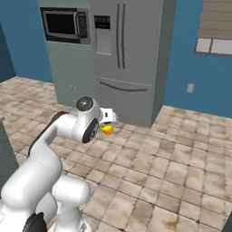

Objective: Place the pitcher and cup on the dining counter for serving.

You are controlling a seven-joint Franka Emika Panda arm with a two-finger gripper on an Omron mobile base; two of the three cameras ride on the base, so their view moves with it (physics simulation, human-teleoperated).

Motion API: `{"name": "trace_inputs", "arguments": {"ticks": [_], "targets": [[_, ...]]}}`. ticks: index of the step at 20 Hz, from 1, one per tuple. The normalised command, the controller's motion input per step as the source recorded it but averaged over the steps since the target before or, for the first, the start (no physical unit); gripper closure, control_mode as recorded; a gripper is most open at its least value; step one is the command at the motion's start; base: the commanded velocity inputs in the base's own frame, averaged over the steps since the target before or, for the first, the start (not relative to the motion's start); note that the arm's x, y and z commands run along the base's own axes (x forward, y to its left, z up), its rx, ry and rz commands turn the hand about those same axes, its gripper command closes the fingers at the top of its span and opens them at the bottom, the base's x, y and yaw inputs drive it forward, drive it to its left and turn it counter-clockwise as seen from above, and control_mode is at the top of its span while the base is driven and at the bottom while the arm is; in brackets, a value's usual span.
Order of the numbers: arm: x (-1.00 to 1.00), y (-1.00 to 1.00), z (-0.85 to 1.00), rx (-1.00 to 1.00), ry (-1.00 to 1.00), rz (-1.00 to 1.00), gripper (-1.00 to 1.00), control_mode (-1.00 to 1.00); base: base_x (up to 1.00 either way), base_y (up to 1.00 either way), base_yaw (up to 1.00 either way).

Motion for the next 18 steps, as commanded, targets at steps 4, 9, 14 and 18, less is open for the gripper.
{"name": "trace_inputs", "arguments": {"ticks": [4,9,14,18], "targets": [[0.0,0.0,0.0,0.0,0.0,0.0,1.0,1.0,0.0,0.0,1.0],[0.0,0.0,0.0,0.0,0.0,0.0,1.0,1.0,0.0,0.0,1.0],[0.0,0.0,0.0,0.0,0.0,0.0,1.0,1.0,0.0,0.0,1.0],[0.0,0.0,0.0,0.0,0.0,0.0,1.0,1.0,0.29,0.05,0.8]]}}
